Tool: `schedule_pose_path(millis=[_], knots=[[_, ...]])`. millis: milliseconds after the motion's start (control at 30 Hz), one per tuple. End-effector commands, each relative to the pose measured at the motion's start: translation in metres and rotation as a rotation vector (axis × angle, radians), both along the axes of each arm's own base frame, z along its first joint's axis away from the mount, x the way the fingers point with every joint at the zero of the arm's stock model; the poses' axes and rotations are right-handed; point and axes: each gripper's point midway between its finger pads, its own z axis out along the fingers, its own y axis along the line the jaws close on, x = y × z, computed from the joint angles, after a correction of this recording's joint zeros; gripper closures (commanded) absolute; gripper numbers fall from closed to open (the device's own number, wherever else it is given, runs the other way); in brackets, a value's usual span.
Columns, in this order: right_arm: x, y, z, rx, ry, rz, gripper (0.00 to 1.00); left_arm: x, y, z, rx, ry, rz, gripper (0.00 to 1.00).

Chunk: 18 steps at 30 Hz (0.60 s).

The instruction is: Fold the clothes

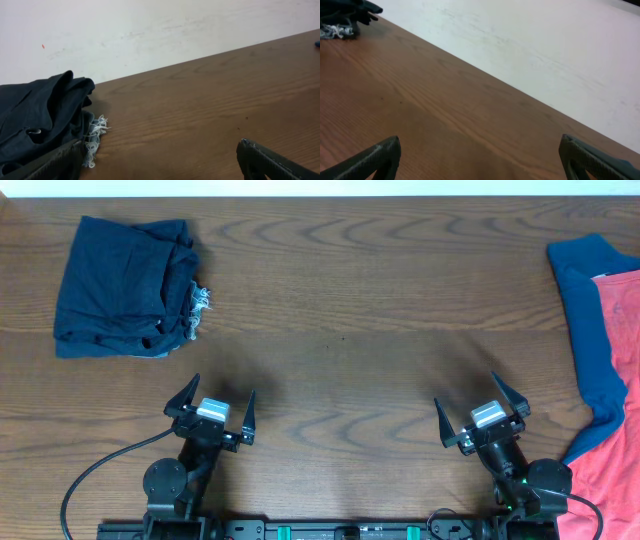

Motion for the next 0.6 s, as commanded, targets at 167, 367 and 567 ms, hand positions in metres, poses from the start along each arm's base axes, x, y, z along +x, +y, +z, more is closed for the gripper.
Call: schedule_pose_path(millis=[167, 367, 567], knots=[[0.0007, -0.0028, -0.0026, 0.006, 0.005, -0.011, 0.01, -0.0007, -0.0002, -0.0150, 0.002, 0.046, 0.000, 0.02], [0.0007, -0.0027, -0.0026, 0.006, 0.005, -0.011, 0.01, -0.0007, -0.0002, -0.0150, 0.002, 0.046, 0.000, 0.02], [0.0004, -0.0019, -0.0026, 0.007, 0.006, -0.006, 0.01, -0.0003, -0.0003, -0.0118, 0.001, 0.032, -0.001, 0.02]])
